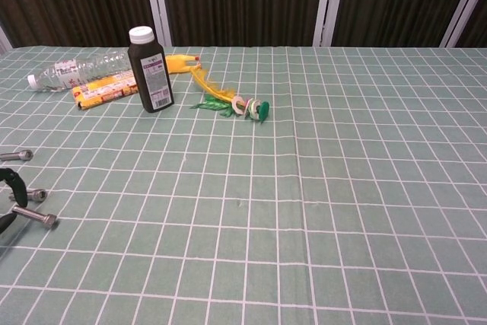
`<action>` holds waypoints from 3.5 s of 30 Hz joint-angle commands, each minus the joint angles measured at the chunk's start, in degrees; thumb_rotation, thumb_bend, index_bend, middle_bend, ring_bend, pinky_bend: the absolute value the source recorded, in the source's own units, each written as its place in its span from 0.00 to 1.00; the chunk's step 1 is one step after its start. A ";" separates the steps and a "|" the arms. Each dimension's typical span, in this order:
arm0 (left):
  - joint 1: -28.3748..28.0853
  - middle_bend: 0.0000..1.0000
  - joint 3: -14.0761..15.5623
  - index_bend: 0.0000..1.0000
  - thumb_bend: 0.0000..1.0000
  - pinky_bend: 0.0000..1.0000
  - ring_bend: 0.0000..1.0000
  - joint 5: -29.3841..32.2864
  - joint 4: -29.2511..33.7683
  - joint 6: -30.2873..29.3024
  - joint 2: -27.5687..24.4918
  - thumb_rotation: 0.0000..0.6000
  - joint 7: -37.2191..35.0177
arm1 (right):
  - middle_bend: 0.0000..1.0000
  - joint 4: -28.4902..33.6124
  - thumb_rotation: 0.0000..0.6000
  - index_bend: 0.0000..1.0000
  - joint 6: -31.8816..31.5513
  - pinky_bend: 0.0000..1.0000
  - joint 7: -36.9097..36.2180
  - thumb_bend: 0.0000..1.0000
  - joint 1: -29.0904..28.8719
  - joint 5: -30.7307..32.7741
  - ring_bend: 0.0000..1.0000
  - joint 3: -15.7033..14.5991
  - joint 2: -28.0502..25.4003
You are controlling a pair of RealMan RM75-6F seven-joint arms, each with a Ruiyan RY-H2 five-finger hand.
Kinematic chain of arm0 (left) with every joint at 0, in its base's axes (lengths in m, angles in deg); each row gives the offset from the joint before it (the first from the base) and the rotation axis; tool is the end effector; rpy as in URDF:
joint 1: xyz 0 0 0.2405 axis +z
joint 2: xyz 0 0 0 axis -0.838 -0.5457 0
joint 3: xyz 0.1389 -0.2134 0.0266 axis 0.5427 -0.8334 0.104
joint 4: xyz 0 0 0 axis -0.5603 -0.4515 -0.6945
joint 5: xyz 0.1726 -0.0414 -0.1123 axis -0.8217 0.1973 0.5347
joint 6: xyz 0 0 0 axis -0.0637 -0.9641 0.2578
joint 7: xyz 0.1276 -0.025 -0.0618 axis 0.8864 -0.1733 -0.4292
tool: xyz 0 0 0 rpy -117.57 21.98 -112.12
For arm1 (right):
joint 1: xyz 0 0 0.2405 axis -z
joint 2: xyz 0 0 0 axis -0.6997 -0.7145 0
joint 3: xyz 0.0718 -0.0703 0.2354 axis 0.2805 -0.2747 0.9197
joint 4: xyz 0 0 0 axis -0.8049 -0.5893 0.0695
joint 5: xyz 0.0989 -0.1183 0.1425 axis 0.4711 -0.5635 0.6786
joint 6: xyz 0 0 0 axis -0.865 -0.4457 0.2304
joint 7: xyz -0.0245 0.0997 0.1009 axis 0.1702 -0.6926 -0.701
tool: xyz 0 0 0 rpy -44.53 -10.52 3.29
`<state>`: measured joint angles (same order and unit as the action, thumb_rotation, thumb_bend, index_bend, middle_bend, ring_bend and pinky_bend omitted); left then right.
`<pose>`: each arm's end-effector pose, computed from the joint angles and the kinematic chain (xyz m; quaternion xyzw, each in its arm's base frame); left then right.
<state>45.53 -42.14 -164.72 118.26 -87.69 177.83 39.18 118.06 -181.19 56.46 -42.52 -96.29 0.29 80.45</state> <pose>-0.3141 0.2000 0.0035 -0.6497 -0.4217 -0.4241 0.4693 -0.2881 -0.0896 0.1582 0.7116 -0.3609 0.3686 0.4770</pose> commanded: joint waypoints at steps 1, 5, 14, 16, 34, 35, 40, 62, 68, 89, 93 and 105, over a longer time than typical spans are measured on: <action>-0.11 1.00 0.25 0.53 0.46 1.00 1.00 -0.67 1.64 -0.60 -0.85 1.00 1.09 | 0.00 0.01 1.00 0.00 -0.02 0.00 -0.04 0.31 0.00 -0.05 0.00 -0.02 -0.03; -0.36 1.00 0.68 0.53 0.46 1.00 1.00 -1.38 3.78 -0.68 -1.57 1.00 2.89 | 0.00 -0.04 1.00 0.00 -0.09 0.00 -0.14 0.31 0.01 -0.12 0.00 -0.05 -0.07; -1.00 1.00 0.75 0.52 0.46 1.00 1.00 -1.82 5.90 -0.31 -1.81 1.00 5.30 | 0.00 -0.07 1.00 0.00 -0.22 0.00 -0.43 0.31 0.02 -0.14 0.00 -0.05 -0.22; -1.02 1.00 0.79 0.51 0.46 1.00 1.00 -1.80 6.08 -0.25 -1.80 1.00 5.34 | 0.00 -0.09 1.00 0.00 -0.21 0.00 -0.46 0.31 0.01 -0.14 0.00 -0.05 -0.24; -0.84 1.00 -0.23 0.41 0.45 1.00 1.00 -1.45 7.97 -2.39 -3.12 1.00 3.79 | 0.00 0.04 1.00 0.00 -0.15 0.00 -0.53 0.31 0.02 0.15 0.00 0.06 -0.32; -0.67 1.00 -0.89 0.41 0.45 1.00 1.00 -0.95 7.98 -3.05 -3.58 1.00 3.17 | 0.00 0.04 1.00 0.00 -0.16 0.00 -0.58 0.31 0.01 0.16 0.00 0.08 -0.35; -0.55 1.00 -2.98 0.43 0.45 1.00 1.00 3.30 4.75 -0.95 -4.30 1.00 0.84 | 0.00 0.08 1.00 0.00 -0.13 0.00 -0.36 0.31 0.03 -0.18 0.00 -0.06 -0.29; -2.80 1.00 -3.80 0.45 0.45 1.00 1.00 6.96 -11.45 6.65 4.35 1.00 -0.78 | 0.00 0.38 1.00 0.00 0.59 0.00 0.21 0.31 -0.17 0.52 0.00 0.22 -0.02; -3.01 1.00 -4.11 0.46 0.45 1.00 1.00 7.16 -12.89 6.63 5.12 1.00 -1.35 | 0.00 0.45 1.00 0.00 0.70 0.00 0.50 0.31 -0.15 0.54 0.00 0.21 0.06; -3.59 1.00 -4.33 0.54 0.45 1.00 1.00 7.69 -13.09 7.63 5.18 1.00 -1.42 | 0.00 0.53 1.00 0.00 0.65 0.00 0.62 0.31 -0.10 0.64 0.00 0.26 0.08; -3.66 1.00 -4.34 0.56 0.45 1.00 1.00 7.72 -13.11 7.69 5.28 1.00 -1.33 | 0.00 0.51 1.00 0.00 0.65 0.00 0.66 0.31 -0.12 0.60 0.00 0.27 0.10; -3.68 1.00 -4.49 0.57 0.45 1.00 1.00 7.34 -11.61 6.41 4.49 1.00 -0.97 | 0.00 0.50 1.00 0.00 0.58 0.00 0.55 0.31 -0.11 0.60 0.00 0.28 0.09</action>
<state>41.82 -46.61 -157.28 106.45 -81.08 182.47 38.16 118.55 -180.61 57.01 -42.63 -95.69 0.58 80.54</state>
